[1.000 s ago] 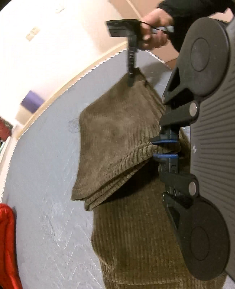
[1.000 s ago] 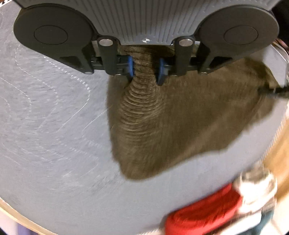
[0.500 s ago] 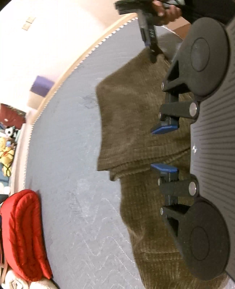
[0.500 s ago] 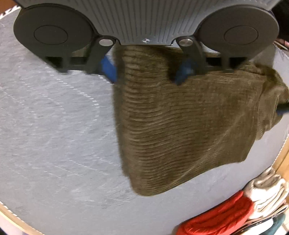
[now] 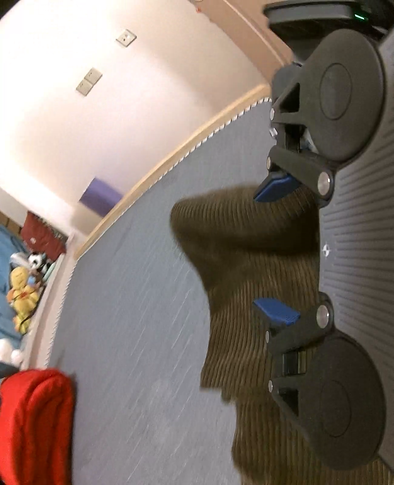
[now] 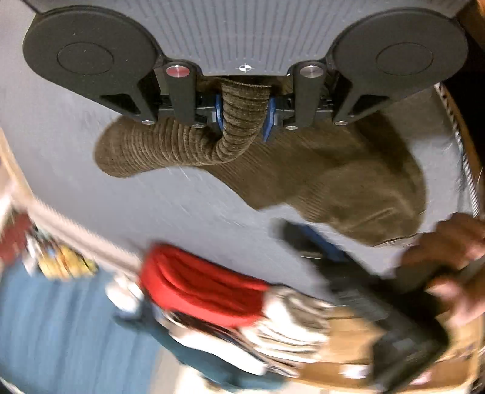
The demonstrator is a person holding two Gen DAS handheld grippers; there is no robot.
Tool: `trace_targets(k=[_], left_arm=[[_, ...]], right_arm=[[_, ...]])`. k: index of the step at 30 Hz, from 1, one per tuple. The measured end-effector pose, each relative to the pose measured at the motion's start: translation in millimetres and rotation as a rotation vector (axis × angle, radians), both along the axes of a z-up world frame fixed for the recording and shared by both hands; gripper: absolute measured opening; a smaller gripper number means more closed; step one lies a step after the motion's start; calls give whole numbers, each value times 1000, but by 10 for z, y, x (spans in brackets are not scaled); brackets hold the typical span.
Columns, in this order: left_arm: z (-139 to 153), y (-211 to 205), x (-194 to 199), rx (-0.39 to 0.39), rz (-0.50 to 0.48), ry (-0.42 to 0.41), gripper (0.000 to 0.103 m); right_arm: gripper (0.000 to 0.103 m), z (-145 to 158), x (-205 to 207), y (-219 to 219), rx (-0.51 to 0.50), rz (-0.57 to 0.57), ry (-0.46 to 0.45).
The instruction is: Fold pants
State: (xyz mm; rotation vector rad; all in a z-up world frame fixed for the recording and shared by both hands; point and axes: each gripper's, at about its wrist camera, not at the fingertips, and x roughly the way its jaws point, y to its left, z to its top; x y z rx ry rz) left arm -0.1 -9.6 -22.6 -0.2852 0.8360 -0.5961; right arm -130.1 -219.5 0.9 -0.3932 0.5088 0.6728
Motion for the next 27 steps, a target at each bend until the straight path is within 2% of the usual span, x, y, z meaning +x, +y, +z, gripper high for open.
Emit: trace_targets(k=[4,9,11,12,13,15,17,19,22,23,25,27], left_arm=[[-85,-265,109,33,-48,8,76],[-221,-361,199,70,-71,16,74],[-276,-365,207,104,-85,12,53],[-314,-362,205,130,-87,10,28],[-356,-348,205,144,-88,6,21],[-414,-298,188,177,-82,-4,17],[-456,-223,172,196,-73,-5,15],[-478,-101,179,179,-45,20,14],[-402,153,198,146,18,24,13],[-361,270,187,142,44,14,13],[-281,529,125,130,108,2,13],[-191,872,38,120,180,-4,12]], right_arm=[[27,2,13,142,2,70,-15],[25,40,-11,326,6,158,-23],[21,52,-40,394,12,193,-27],[0,59,-58,413,24,220,-21],[0,84,-62,447,44,259,0],[0,120,-104,555,59,317,10],[0,88,-137,656,24,348,10],[0,67,-115,697,14,358,16],[1,145,-3,595,66,340,50],[6,188,20,520,110,334,55],[26,279,110,341,227,315,82],[73,342,216,198,331,257,92]])
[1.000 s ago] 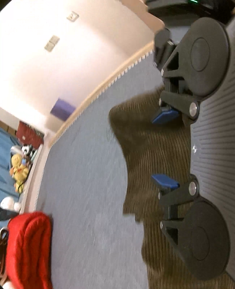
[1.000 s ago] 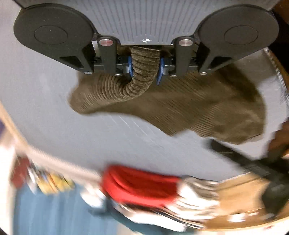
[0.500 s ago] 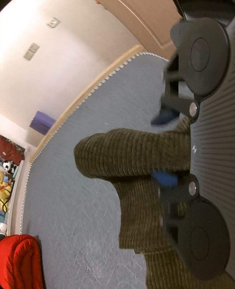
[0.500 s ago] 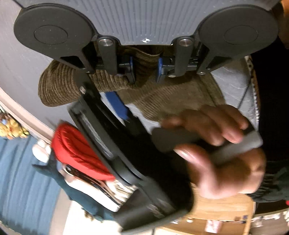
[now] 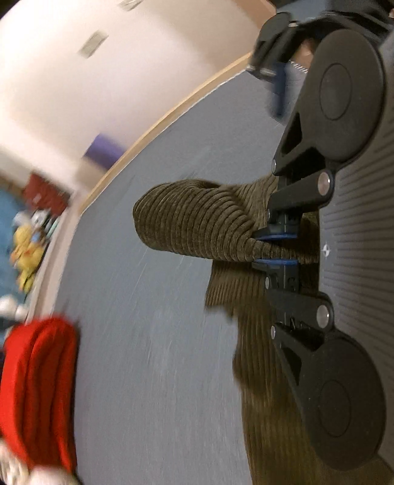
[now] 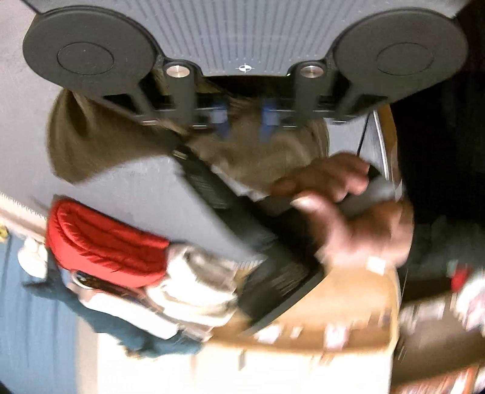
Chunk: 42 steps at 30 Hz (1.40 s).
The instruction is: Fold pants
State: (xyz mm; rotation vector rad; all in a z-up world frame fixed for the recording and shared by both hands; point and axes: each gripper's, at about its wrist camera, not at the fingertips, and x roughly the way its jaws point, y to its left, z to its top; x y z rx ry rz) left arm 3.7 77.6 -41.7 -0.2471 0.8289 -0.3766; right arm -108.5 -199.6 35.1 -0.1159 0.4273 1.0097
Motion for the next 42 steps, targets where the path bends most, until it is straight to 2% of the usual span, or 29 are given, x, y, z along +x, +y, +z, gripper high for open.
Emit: trace_targets(k=[2,5,8,11,12,13,14,15,16,20,25,28,29,30,31,32,33,35,36,37,39,42], left_arm=[[63,367,-137,-6,83,-2,12],[150,933,-394,9,229,-4,12],[158,1439,-594,55,401,2,13],[55,1893,-675,80,573,61,13],[9,2005,-682,82,607,79,19],[-24,2082,-666,67,618,100,40],[-72,2152,-645,37,618,125,52],[-128,2209,-611,0,609,149,73],[-180,2243,-566,-26,597,174,82],[-360,2318,-332,-88,541,231,86],[-774,2291,-165,-165,480,328,88],[-958,2263,-87,-223,433,356,88],[-997,2228,-54,-225,419,360,88],[-1006,2166,-30,-191,406,353,88],[-1024,2109,-7,-164,392,348,87],[-1036,2055,12,-146,378,339,86],[-1042,2010,41,-135,364,326,83],[-1047,1946,57,-115,350,302,77],[-1032,1917,67,-114,349,298,72],[-998,1863,84,-117,341,287,63],[-925,1710,128,-140,308,256,54],[-817,1377,237,-185,245,205,50]], right_arm=[[85,39,144,-125,81,-72,43],[84,-10,444,-225,130,-171,157],[85,-166,725,-201,128,-267,282],[86,-360,891,-49,112,-285,396],[88,-423,945,17,105,-283,430],[89,-468,973,74,97,-279,453],[91,-525,973,145,89,-273,472],[93,-574,1007,218,84,-267,492],[94,-604,1028,281,83,-264,510],[97,-755,1189,524,108,-251,619],[99,-948,1304,803,126,-231,755],[99,-1130,1337,938,130,-210,833],[99,-1183,1335,980,132,-203,854],[98,-1237,1336,1026,128,-194,869],[95,-1261,1319,1050,122,-188,870],[84,-1259,1295,1077,111,-187,850],[68,-1234,1261,1099,92,-189,813],[47,-1149,1219,1077,107,-189,782],[42,-1095,1211,1051,126,-194,777],[41,-1024,1197,1029,139,-199,763],[40,-857,1185,970,157,-221,719],[40,-577,1266,664,220,-290,665]])
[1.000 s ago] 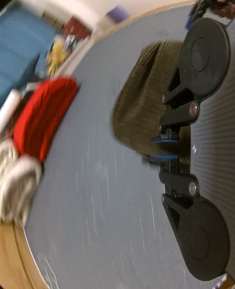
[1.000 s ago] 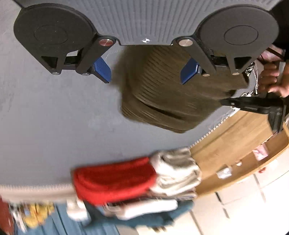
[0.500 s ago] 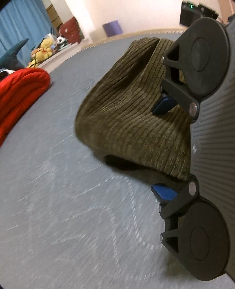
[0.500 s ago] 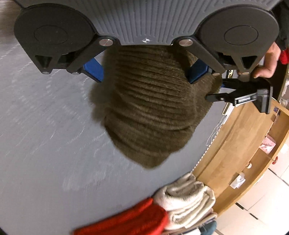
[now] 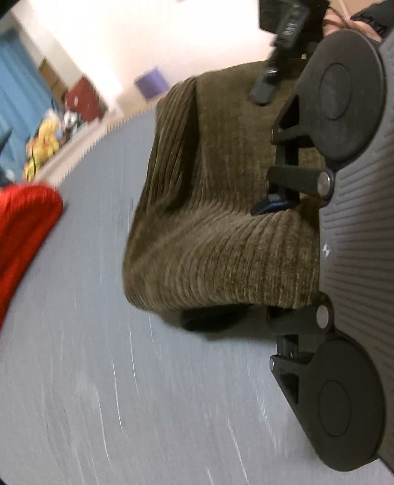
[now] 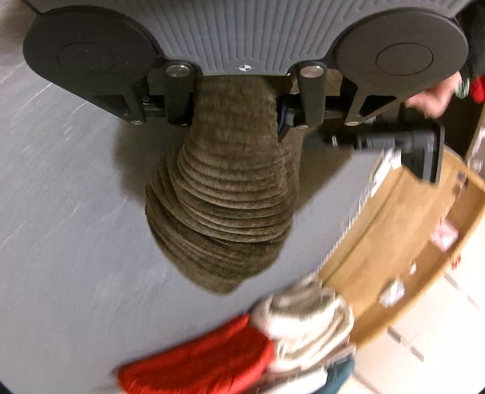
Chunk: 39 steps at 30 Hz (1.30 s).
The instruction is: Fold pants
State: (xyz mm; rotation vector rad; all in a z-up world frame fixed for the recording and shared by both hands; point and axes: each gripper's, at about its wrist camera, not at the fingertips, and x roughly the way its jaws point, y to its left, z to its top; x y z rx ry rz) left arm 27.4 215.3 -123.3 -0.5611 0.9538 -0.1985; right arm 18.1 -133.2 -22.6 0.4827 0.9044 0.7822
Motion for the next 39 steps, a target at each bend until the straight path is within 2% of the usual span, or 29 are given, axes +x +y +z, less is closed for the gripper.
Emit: trace_targets(k=[5,8,9,10,11,12,13,14,15,16,17,19,21,23,24,25,28,32,34,35,36,37,39], left_arm=[[324,-661,266,-65,-89,-124,49],[435,-1051,327,-81,-170,-156,50],[413,-1197,358,-66,-205,-145,54],[367,-1320,381,-37,-231,-124,60],[309,-1442,407,20,-250,-99,61],[256,-1551,428,90,-260,-82,61],[241,-1648,430,189,-252,-96,61],[267,-1741,418,302,-239,-137,61],[300,-1804,402,363,-232,-170,61],[359,-1856,381,389,-222,-215,61],[406,-1894,340,373,-218,-248,61],[495,-2036,246,278,-264,-313,60],[516,-2249,122,230,-353,-359,58],[486,-2599,40,234,-471,-393,50],[442,-2772,15,254,-519,-400,39],[380,-2914,-23,269,-555,-399,29],[131,-3158,-74,250,-620,-348,12],[-138,-3380,31,214,-688,-279,12],[-286,-3504,54,201,-764,-245,12],[-366,-3582,34,210,-810,-215,11],[-460,-3634,73,244,-841,-194,11],[-538,-3691,60,285,-869,-180,10],[-570,-3701,65,282,-895,-174,9]], right_arm=[[40,400,-7,-720,2,-108,-99],[40,497,-116,-1255,4,-139,-157],[41,483,-142,-1404,8,-143,-165],[41,451,-156,-1570,13,-149,-161],[45,368,-161,-1726,7,-163,-133],[54,226,-157,-1850,-17,-184,-86],[60,80,-127,-1936,-79,-212,-14],[71,-86,-88,-2008,-181,-245,66],[70,-256,-76,-2102,-305,-292,132],[70,-348,-83,-2195,-361,-335,157],[77,-408,-97,-2343,-324,-362,181],[75,-386,-98,-2510,-250,-383,209],[75,-239,-106,-2567,-250,-401,133],[75,-148,-1,-2615,-220,-405,101],[75,-145,82,-2640,-194,-412,117],[75,-157,182,-2618,-164,-416,143],[75,-341,466,-2558,-95,-421,234],[75,-602,735,-2494,-6,-431,328],[74,-608,800,-2451,-18,-426,319],[70,-612,846,-2431,-30,-443,308],[62,-588,857,-2463,-21,-454,308],[58,-599,899,-2465,-13,-468,308],[45,-615,959,-2451,-9,-490,300]])
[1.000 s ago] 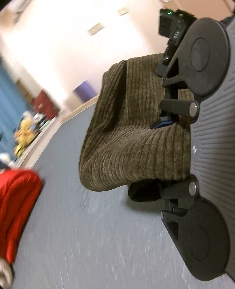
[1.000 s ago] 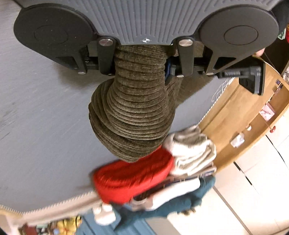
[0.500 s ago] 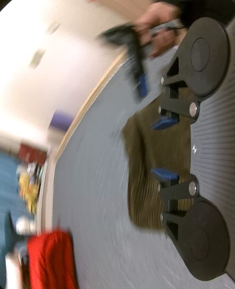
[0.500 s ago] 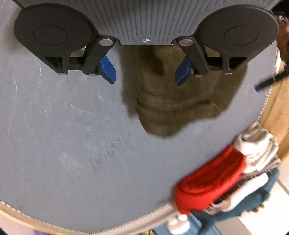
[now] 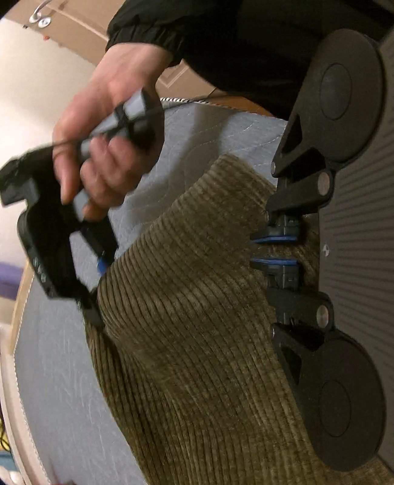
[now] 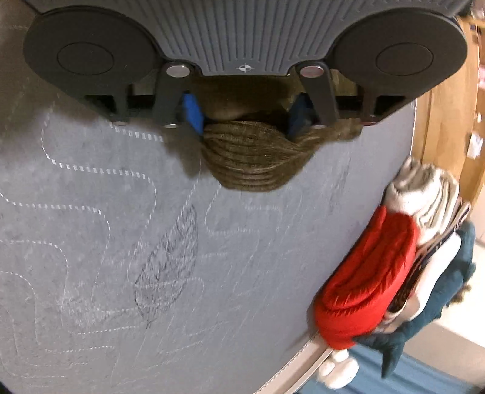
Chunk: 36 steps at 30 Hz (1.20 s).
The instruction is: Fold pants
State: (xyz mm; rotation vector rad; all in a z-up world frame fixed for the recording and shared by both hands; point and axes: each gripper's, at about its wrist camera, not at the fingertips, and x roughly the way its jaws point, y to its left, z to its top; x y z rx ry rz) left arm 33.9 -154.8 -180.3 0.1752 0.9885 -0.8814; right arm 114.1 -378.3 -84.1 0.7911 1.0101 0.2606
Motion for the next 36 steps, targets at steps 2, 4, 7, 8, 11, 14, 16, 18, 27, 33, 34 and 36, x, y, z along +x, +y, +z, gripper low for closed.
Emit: trace_targets(k=[2,4,7,8,11,14,16,18,27,33,34,36], left_arm=[[-16,68,24,-13,-20,45,9],[-64,72,22,-2,-56,38,9],[-140,-18,-12,22,-95,46,9],[-165,-82,-32,24,-104,30,9],[-193,-57,25,-14,-68,48,9],[-164,127,21,-67,-39,59,13],[-45,329,-48,-132,-7,36,19],[127,515,-6,-198,52,-13,23],[257,1171,547,-164,412,-97,25],[109,1275,694,-62,446,-48,39],[32,1263,705,-24,440,-37,39],[51,1307,745,30,415,-51,39]], right_arm=[[42,0,59,24,-7,-34,-12],[40,40,117,52,-43,-44,-56],[18,154,201,61,-123,-40,-201],[0,212,235,37,-180,-73,-254],[0,161,455,-208,-144,-153,-211],[6,101,494,-356,-17,-122,-109],[35,192,418,-318,-47,-47,-78],[78,283,236,-316,-60,-26,-104],[78,-105,99,-160,87,59,92],[64,-219,424,86,76,50,104],[59,-98,427,149,41,55,51],[52,280,351,375,-80,151,-148]])
